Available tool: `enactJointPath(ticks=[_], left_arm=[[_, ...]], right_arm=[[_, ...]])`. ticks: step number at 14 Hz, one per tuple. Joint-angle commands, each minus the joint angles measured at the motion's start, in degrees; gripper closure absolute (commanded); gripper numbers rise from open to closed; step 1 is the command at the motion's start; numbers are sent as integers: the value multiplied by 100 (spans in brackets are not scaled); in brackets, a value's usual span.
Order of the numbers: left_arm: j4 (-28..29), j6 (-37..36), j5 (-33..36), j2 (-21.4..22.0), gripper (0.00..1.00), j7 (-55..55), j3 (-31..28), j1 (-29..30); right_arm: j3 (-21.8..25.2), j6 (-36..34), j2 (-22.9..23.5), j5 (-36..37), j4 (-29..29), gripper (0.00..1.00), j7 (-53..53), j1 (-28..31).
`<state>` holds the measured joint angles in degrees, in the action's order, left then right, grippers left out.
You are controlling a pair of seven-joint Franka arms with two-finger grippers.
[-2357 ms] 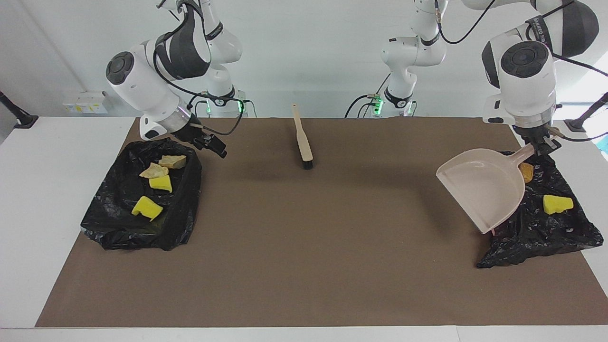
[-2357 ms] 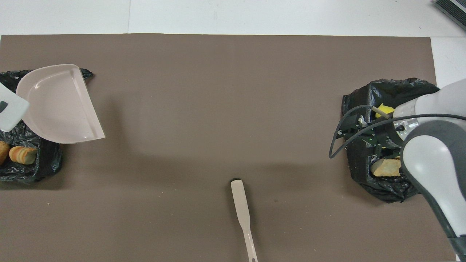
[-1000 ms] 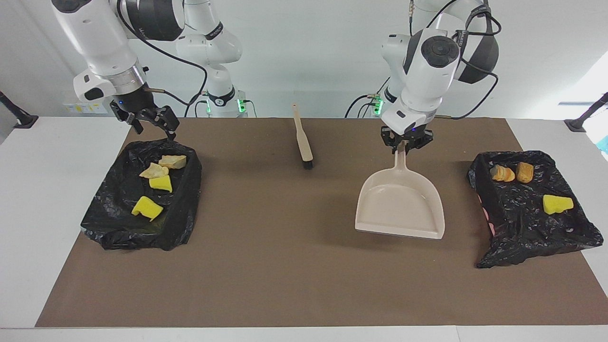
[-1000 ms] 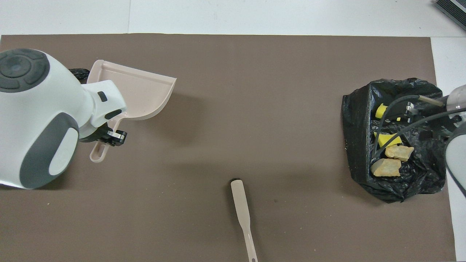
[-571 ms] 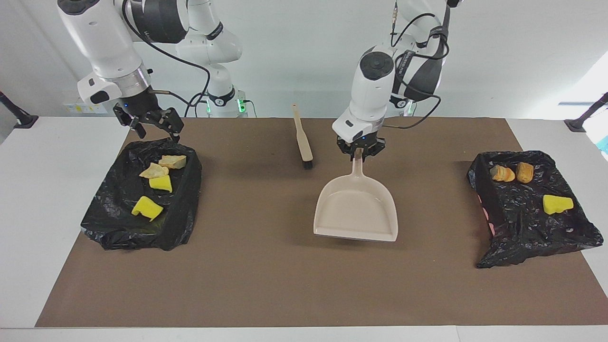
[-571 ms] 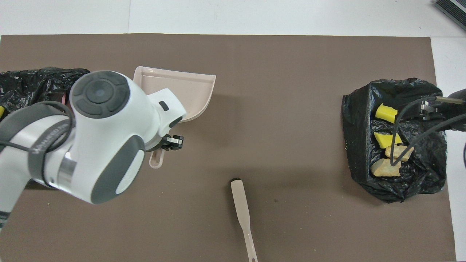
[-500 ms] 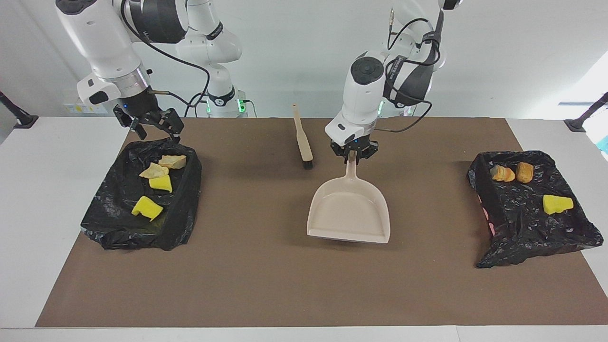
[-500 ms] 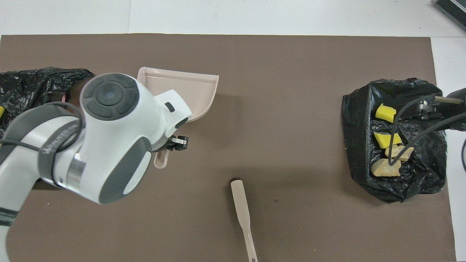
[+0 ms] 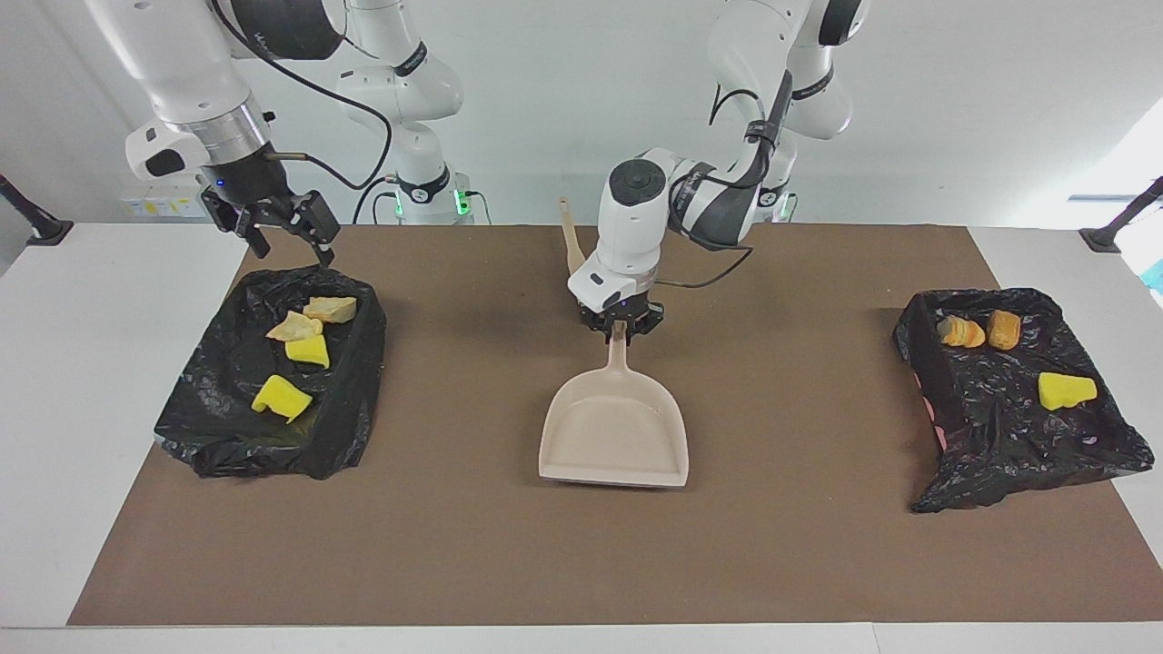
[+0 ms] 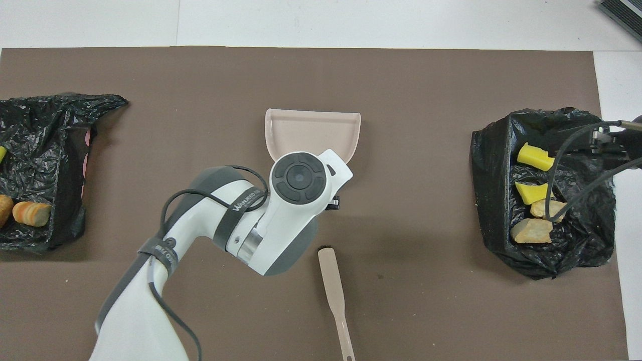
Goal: Sweep and dump trash in bin
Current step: 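Bring the emptied dustpan back to the table center with the left gripper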
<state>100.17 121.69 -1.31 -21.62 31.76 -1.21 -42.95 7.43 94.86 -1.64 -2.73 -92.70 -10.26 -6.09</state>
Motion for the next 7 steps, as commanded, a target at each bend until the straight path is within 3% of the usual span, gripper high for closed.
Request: enactJointPath(ticks=[1, 2, 4, 7], left_arm=[[-323, 380, -97, -413, 100, 155, -116, -161], [-314, 416, -124, -404, 100, 164, -116, -108], [-244, 216, -359, -168, 1, 137, -116, 172], [-208, -48, -431, 87, 0, 111, -151, 305]], right_arm=[[-23, -126, -82, -52, -11, 0, 190, -15], [-14, -169, -82, -53, -2, 0, 251, -6], [-22, -301, -134, -44, 7, 0, 288, -15], [56, -302, -178, -53, 24, 0, 506, 3]])
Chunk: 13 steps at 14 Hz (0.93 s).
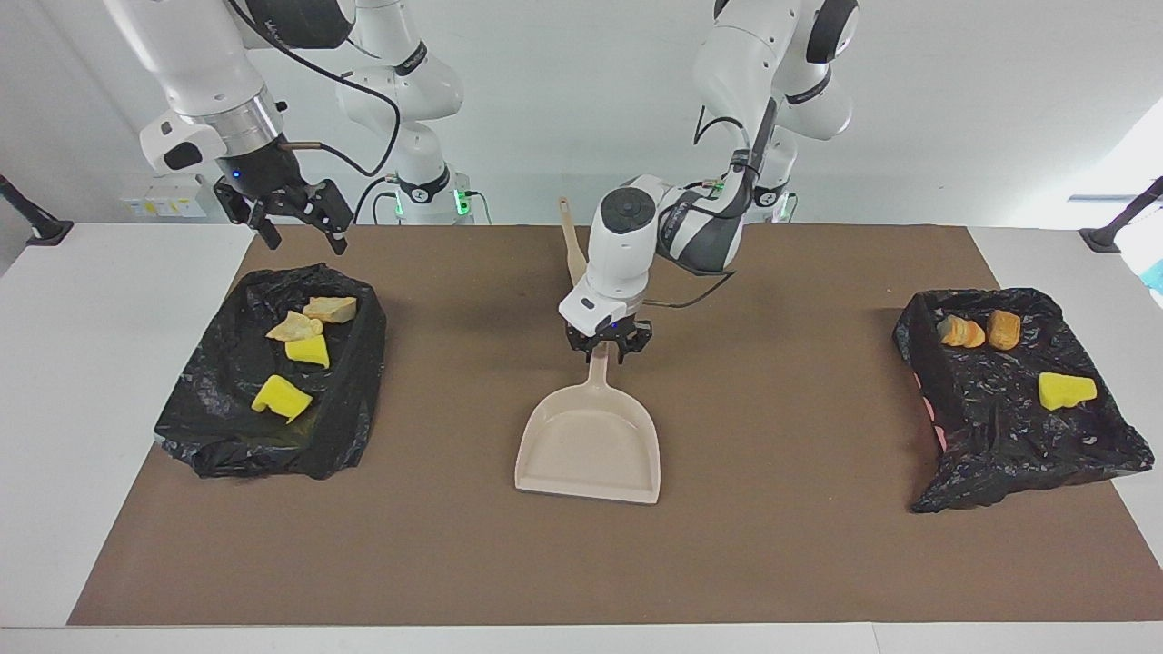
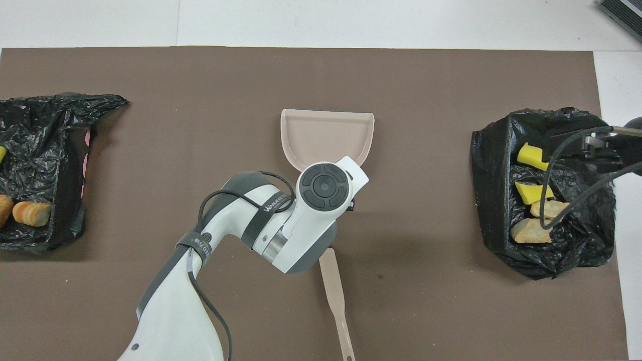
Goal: Sweep and dump trash in bin
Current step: 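Bring the emptied dustpan back to the table center with the left gripper, then release the dustpan with the left gripper and withdraw toward the bag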
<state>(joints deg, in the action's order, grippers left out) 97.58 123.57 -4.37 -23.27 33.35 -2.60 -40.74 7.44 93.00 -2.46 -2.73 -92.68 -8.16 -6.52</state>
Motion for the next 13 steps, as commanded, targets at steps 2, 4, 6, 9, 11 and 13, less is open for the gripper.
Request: enactJointPath(ticks=[2, 4, 6, 9, 11, 13], left_arm=[[50, -403, -117, 401, 0, -91, -39, 346], [-11, -649, -73, 516, 0, -327, -48, 645], [-72, -807, -55, 586, 0, -661, -56, 970], [-108, -1272, -55, 859, 0, -1705, -56, 1558], [-151, -1545, -55, 1043, 0, -2260, -56, 1972], [-309, -1878, -64, 1193, 0, -2778, -65, 2385]], right_arm=[[-23, -89, -105, -79, 57, 0, 551, 282], [-23, -133, -175, -35, 57, 0, 728, 231], [-23, -195, -202, 79, 57, 0, 763, 239], [3, -431, -193, 438, 154, 0, 1009, -31], [73, -511, -184, 413, 180, 0, 1001, -86], [56, -590, -184, 378, 189, 0, 1001, 37]])
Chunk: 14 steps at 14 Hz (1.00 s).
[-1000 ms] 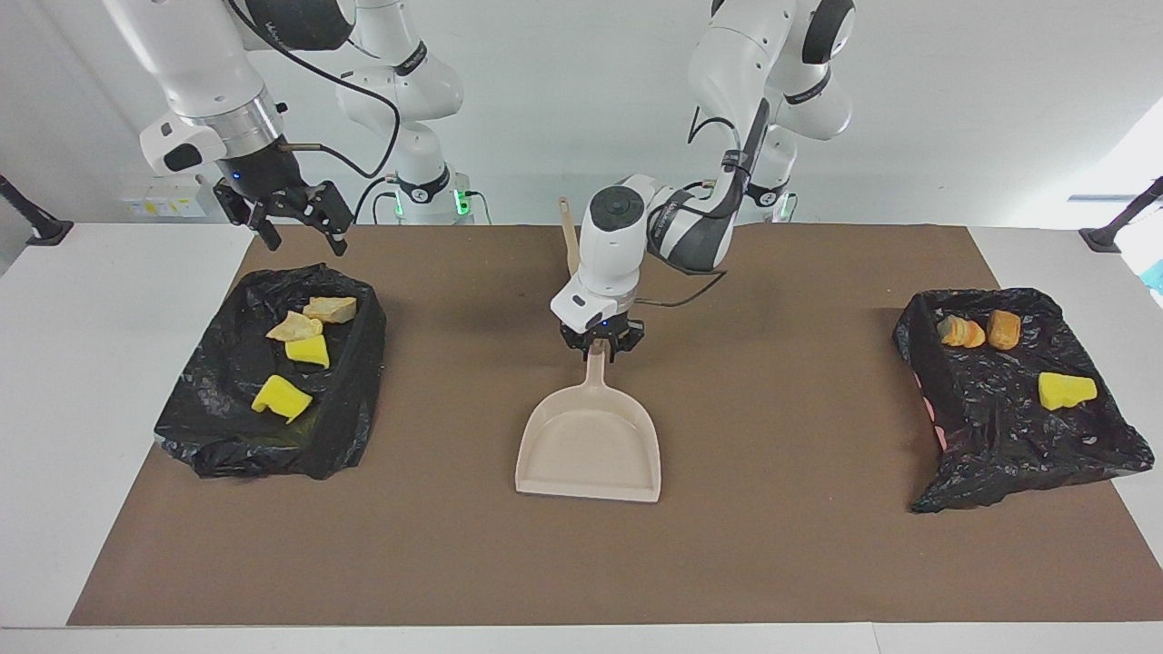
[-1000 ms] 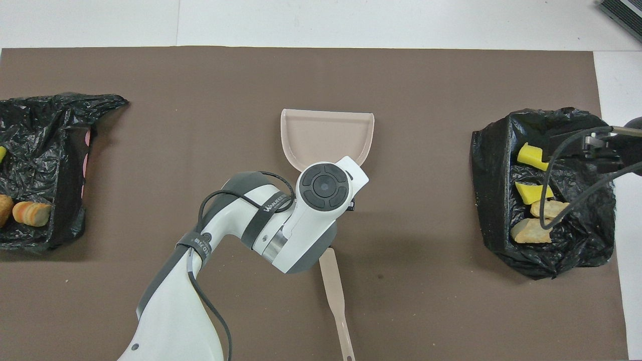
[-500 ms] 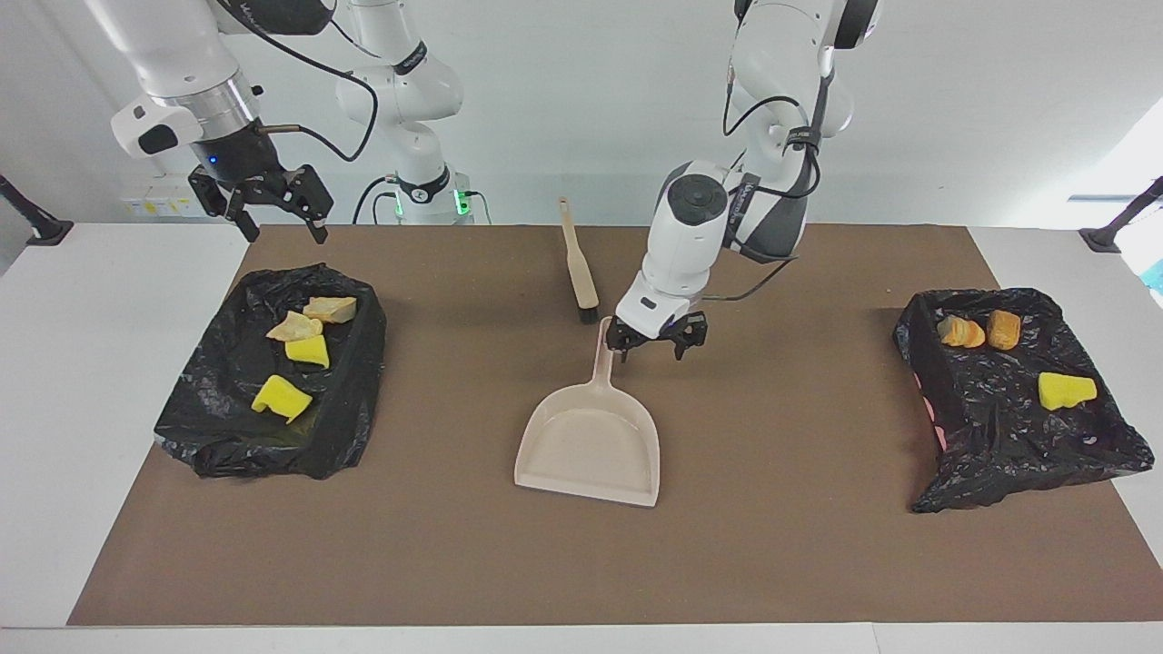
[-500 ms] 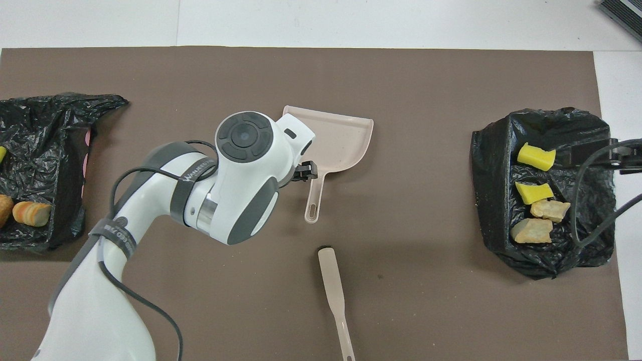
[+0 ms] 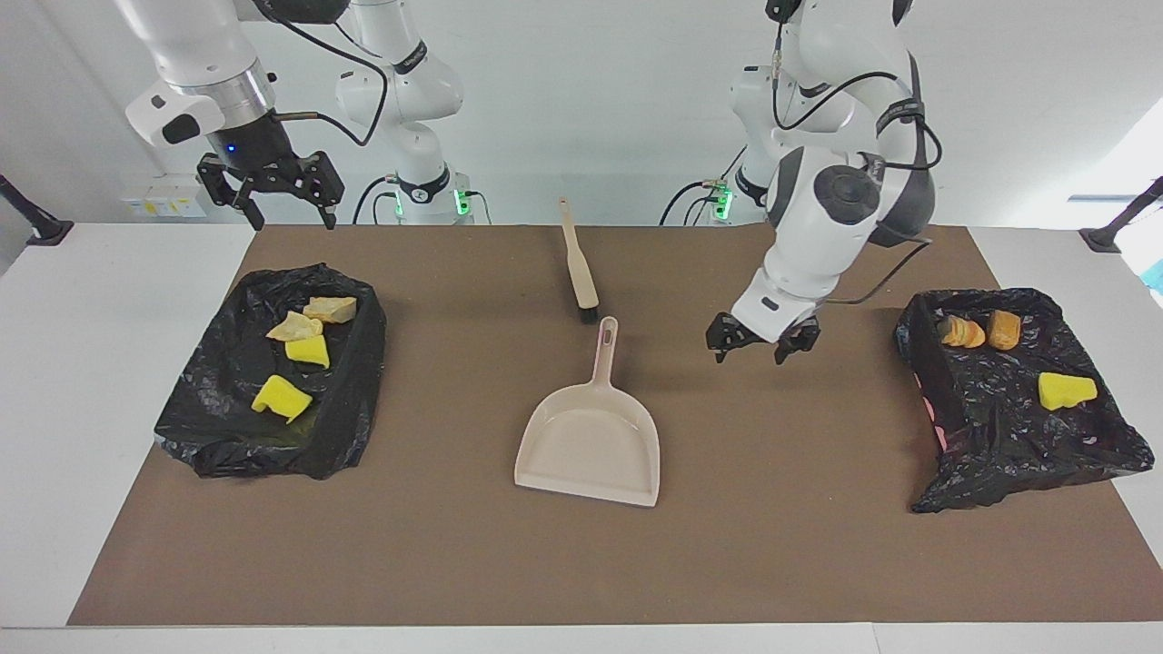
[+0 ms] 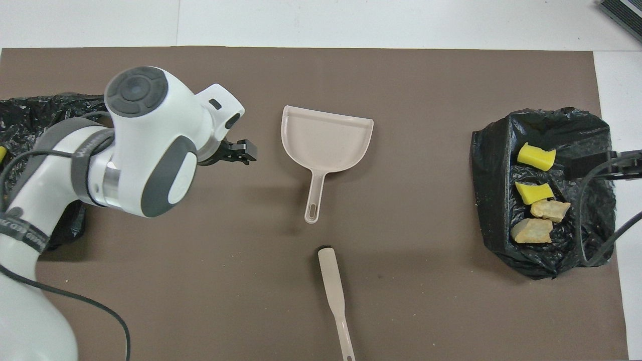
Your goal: Sweep and dump trash in bin
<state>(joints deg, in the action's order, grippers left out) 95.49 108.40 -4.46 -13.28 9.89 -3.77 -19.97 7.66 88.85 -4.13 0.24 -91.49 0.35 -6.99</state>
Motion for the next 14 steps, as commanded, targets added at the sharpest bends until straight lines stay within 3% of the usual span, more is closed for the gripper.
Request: enactJointPath(ticks=[1, 5, 9, 14], left_arm=[[-197, -529, -73, 237, 0, -705, 35, 414], [-259, -1224, -38, 799, 0, -1779, 52, 1248], [-250, -1295, 488, 1046, 0, -1806, 0, 1320], [-294, -1655, 525, 1292, 0, -1876, -36, 1417]], right_arm=[[34, -323, 17, 151, 79, 0, 149, 92], [17, -281, -35, 151, 123, 0, 71, 57], [-1, -264, -219, 134, -131, 0, 79, 57], [-10, -158, -246, 125, -185, 0, 53, 83]])
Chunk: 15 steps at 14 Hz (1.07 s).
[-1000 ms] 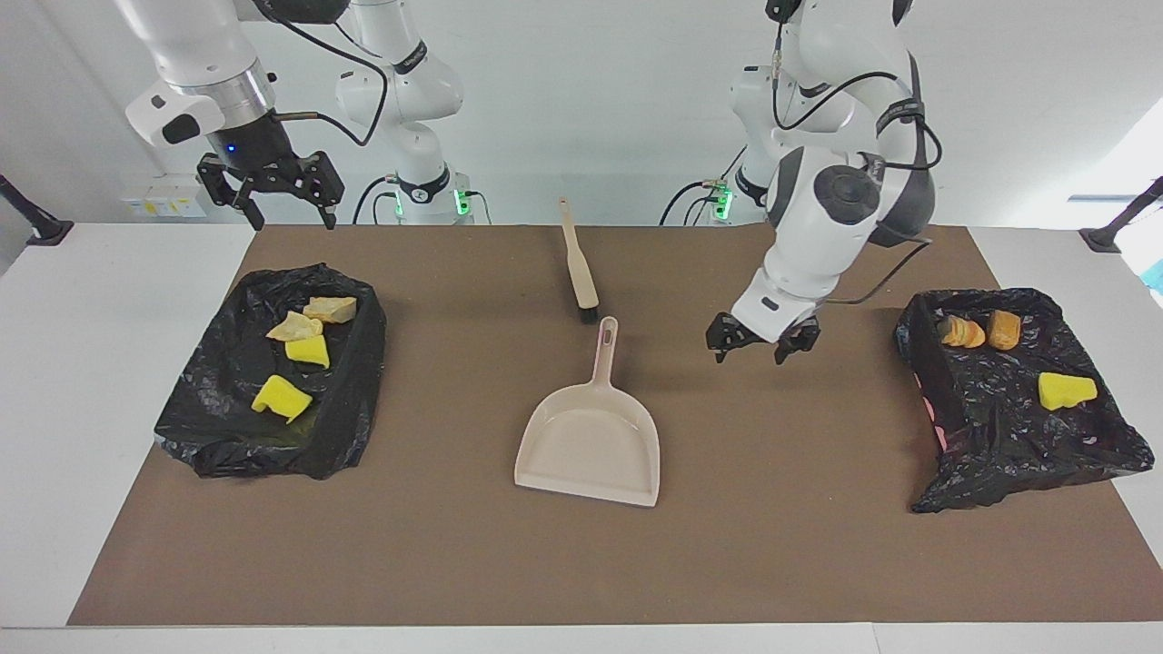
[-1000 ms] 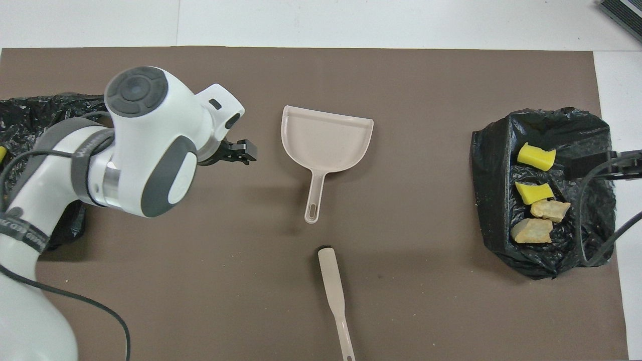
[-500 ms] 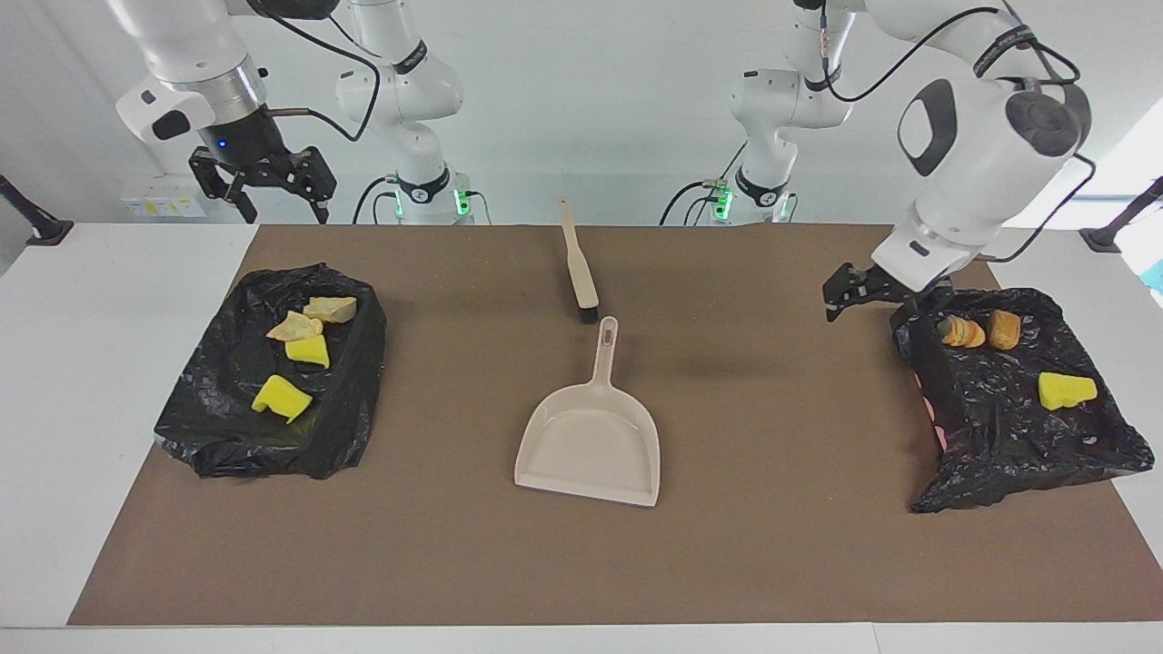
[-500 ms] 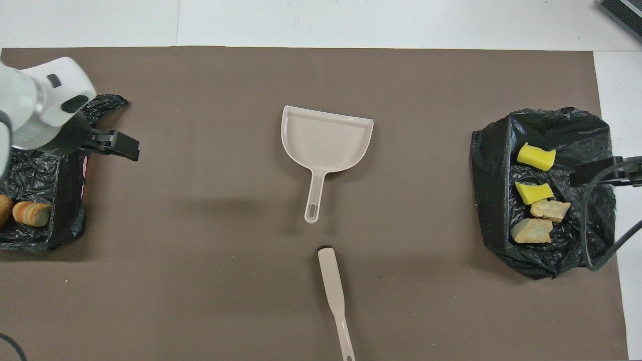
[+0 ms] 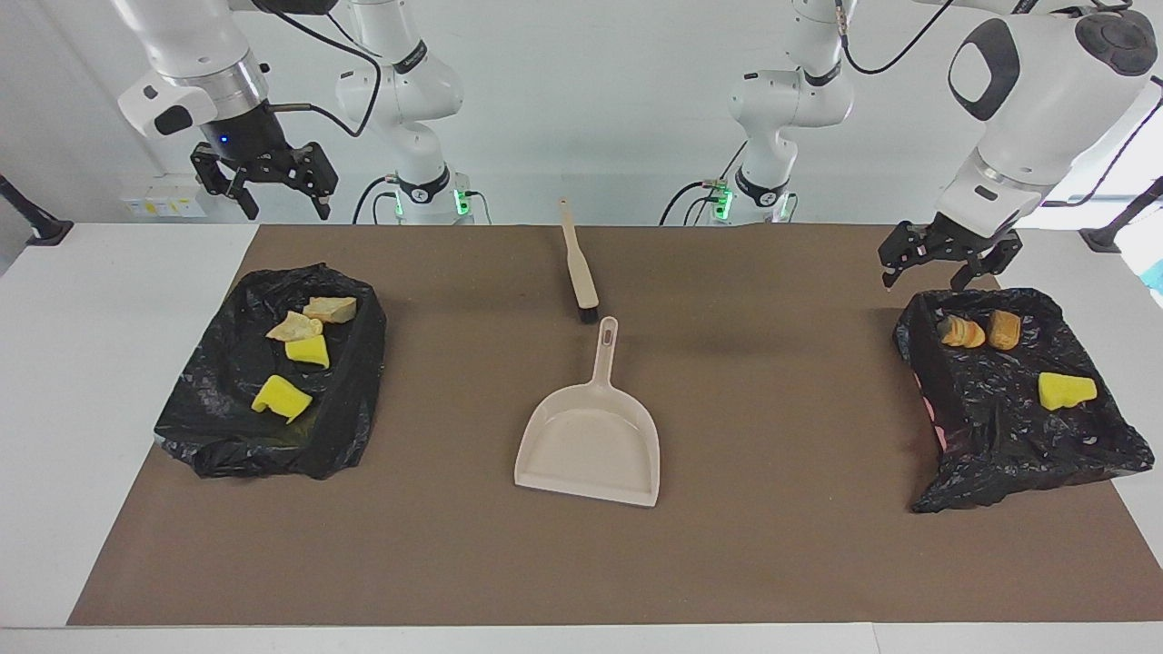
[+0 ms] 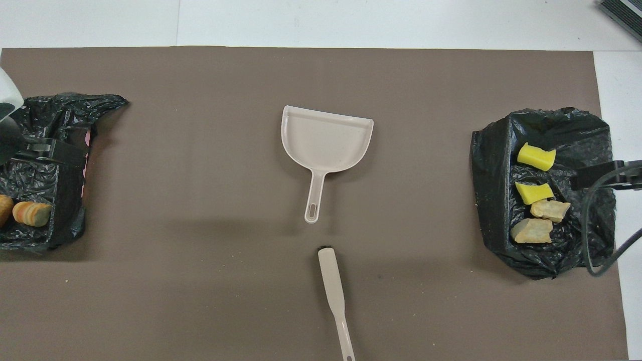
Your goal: Sweep and dump trash in bin
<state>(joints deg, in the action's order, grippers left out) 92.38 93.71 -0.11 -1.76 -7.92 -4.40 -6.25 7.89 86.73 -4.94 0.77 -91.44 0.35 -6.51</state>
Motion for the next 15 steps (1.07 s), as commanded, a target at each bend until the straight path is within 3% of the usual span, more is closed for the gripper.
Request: enactJointPath(ticks=[1, 15], left_arm=[[26, -212, 90, 150, 0, -114, 36, 45], [122, -379, 29, 282, 0, -114, 27, 54]], right_arm=[[-33, 55, -165, 64, -190, 0, 52, 35], [-42, 55, -165, -7, -190, 0, 44, 27]])
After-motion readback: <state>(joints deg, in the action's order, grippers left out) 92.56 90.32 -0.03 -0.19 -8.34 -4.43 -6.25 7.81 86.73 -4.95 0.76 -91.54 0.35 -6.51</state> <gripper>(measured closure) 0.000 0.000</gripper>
